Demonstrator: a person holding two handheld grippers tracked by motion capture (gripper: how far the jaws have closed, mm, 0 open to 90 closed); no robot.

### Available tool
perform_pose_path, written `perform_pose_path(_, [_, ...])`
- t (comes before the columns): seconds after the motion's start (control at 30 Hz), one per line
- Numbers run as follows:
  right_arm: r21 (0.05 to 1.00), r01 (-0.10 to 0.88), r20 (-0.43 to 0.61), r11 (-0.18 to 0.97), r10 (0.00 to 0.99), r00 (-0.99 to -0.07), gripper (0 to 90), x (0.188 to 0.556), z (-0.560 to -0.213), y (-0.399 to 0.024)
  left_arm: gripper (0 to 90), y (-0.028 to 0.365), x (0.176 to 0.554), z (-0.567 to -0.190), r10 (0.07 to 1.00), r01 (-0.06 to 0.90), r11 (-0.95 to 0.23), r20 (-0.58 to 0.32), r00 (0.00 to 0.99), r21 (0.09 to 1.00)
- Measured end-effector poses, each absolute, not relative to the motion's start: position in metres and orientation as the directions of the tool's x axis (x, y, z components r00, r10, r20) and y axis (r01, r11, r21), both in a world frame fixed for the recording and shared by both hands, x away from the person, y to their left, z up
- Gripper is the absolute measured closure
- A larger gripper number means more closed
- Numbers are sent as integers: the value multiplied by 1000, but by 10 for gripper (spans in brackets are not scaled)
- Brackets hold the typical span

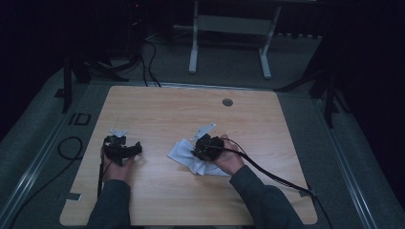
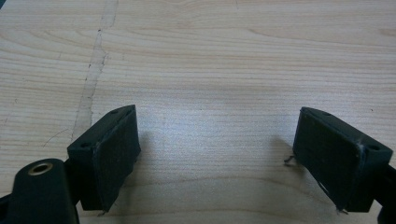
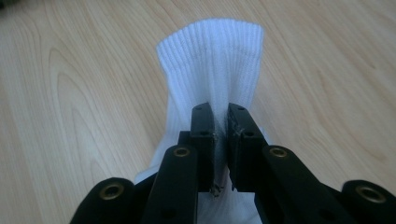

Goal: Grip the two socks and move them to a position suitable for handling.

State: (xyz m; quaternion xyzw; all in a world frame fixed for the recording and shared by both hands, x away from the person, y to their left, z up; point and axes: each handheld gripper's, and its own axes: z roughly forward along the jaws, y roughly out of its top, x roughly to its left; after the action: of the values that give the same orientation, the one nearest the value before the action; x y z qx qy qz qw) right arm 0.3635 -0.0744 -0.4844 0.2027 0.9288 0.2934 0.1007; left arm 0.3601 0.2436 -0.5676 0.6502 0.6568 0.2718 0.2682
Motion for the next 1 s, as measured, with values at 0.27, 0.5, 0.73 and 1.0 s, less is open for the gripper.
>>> perform_pose_path(0.27, [594, 389, -14, 704, 493, -870, 817, 371, -503, -58, 146, 244, 360, -568, 1000, 708, 6, 1, -10, 706])
perform_pose_path(0.5, [572, 433, 10, 696, 522, -853, 814, 377, -519, -52, 146, 244, 360, -568, 1000, 708, 6, 1, -10, 706])
perform_pose_path(0.73, [582, 442, 40, 683, 518, -854, 662, 377, -519, -52, 147, 243, 360, -568, 1000, 707, 7, 0, -11, 707])
perform_pose_path(1.0, [619, 402, -56, 675, 549, -834, 548, 377, -487, -68, 368, 240, 353, -567, 1000, 685, 8, -2, -10, 729])
